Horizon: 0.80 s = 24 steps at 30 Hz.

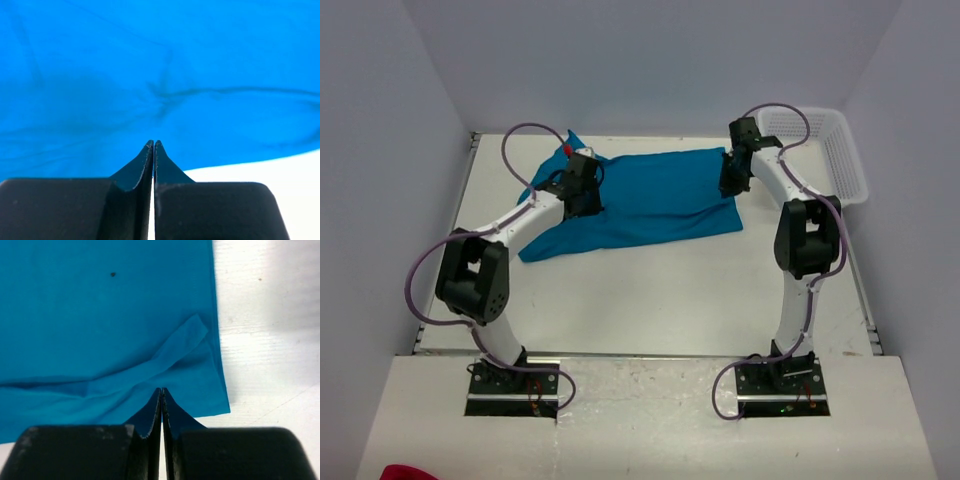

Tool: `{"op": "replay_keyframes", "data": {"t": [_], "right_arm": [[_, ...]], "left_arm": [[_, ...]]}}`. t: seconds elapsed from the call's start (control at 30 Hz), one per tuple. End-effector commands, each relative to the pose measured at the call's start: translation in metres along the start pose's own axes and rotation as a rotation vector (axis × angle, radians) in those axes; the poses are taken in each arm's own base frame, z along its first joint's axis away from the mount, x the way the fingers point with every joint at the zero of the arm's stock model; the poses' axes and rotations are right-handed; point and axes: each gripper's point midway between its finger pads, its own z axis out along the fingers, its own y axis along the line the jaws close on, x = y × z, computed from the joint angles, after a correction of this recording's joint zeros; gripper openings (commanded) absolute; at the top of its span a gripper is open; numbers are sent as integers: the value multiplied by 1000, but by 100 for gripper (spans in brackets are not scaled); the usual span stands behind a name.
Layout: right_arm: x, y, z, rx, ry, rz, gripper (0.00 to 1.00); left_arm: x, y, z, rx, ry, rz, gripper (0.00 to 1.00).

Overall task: Fold and stack the t-shirts
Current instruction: Fold the flattened tshirt in 1/3 of the way

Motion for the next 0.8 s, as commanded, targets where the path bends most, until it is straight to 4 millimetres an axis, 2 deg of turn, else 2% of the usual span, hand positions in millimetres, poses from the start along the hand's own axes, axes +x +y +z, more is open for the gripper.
{"op": "replay_keyframes", "data": {"t": [0.0,0.1,0.13,0.2,0.23,0.27,0.3,0.33,0.37,0.43,0.5,0.67,0.77], "right_arm": [[-6,-8,-5,12,13,21,0],[-5,-2,-7,-20,8,36,0],[3,-2,-4,-27,24,40,0],[-2,3,-11,-54,-17,47,0],[5,3,-10,-62,-4,44,0],[5,2,-11,-60,-10,45,0],[6,0,-12,-53,-8,45,0],[9,-1,-12,-49,-1,40,0],[13,-4,-12,-33,9,37,0],[19,-9,-11,-16,23,35,0],[24,-13,-9,5,38,23,0],[42,-21,2,37,118,11,0],[45,-23,6,43,134,9,0]], "left_arm": [[-2,-34,-11,131,-28,35,0],[12,-68,-5,280,19,46,0],[13,-82,-4,344,25,48,0],[27,-96,9,367,63,60,0],[21,-104,11,381,52,66,0],[30,-105,24,365,76,74,0],[34,-111,28,368,80,84,0],[28,-117,32,376,71,86,0],[38,-117,44,364,99,87,0],[38,-124,50,368,112,84,0],[47,-124,59,357,136,81,0],[61,-109,70,279,170,84,0],[66,-98,72,230,175,92,0]]}}
